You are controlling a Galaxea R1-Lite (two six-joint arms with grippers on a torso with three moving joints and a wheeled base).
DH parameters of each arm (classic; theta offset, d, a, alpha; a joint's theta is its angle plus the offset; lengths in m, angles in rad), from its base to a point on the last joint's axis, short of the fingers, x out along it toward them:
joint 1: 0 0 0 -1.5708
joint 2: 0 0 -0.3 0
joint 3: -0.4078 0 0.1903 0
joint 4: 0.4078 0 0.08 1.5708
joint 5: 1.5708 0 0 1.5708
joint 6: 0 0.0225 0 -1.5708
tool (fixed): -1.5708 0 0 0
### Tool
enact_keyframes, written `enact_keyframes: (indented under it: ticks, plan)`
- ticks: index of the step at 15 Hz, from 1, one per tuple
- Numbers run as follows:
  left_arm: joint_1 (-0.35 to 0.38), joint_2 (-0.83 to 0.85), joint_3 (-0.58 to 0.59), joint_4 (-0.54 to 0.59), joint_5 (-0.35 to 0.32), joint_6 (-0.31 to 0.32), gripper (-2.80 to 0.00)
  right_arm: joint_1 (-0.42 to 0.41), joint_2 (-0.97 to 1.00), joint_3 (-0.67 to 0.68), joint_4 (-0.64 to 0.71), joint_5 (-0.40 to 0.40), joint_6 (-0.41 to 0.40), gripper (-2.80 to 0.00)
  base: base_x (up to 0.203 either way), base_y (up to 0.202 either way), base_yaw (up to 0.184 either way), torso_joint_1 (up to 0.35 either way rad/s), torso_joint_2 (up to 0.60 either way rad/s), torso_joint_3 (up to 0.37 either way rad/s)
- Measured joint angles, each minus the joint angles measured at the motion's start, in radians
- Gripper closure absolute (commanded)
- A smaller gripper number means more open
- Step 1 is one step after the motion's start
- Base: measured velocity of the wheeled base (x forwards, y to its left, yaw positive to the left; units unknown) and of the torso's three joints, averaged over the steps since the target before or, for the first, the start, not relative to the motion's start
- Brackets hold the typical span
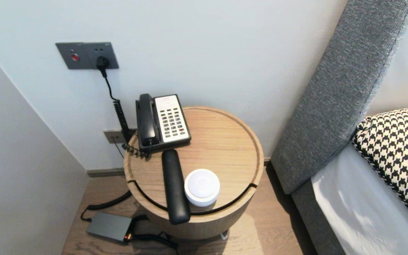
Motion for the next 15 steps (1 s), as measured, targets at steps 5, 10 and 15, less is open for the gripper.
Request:
enact_keyframes:
  ticks: [5, 10, 15]
  plan:
    - [0.0, -0.075, 0.059, -0.034, 0.041, 0.027, 0.0, 0.0, 0.0, 0.0, 0.0, 0.0, 0.0, 0.0, 0.0, 0.0, 0.0, 0.0, 0.0, 0.0]
    - [0.0, -0.185, 0.06, -0.027, 0.076, 0.033, 0.0, 0.0, 0.0, 0.0, 0.0, 0.0, 0.0, 0.0, 0.0, 0.0, 0.0, 0.0, 0.0, 0.0]
    - [0.0, -0.263, 0.058, -0.026, 0.088, 0.035, 0.0, 0.0, 0.0, 0.0, 0.0, 0.0, 0.0, 0.0, 0.0, 0.0, 0.0, 0.0, 0.0, 0.0]
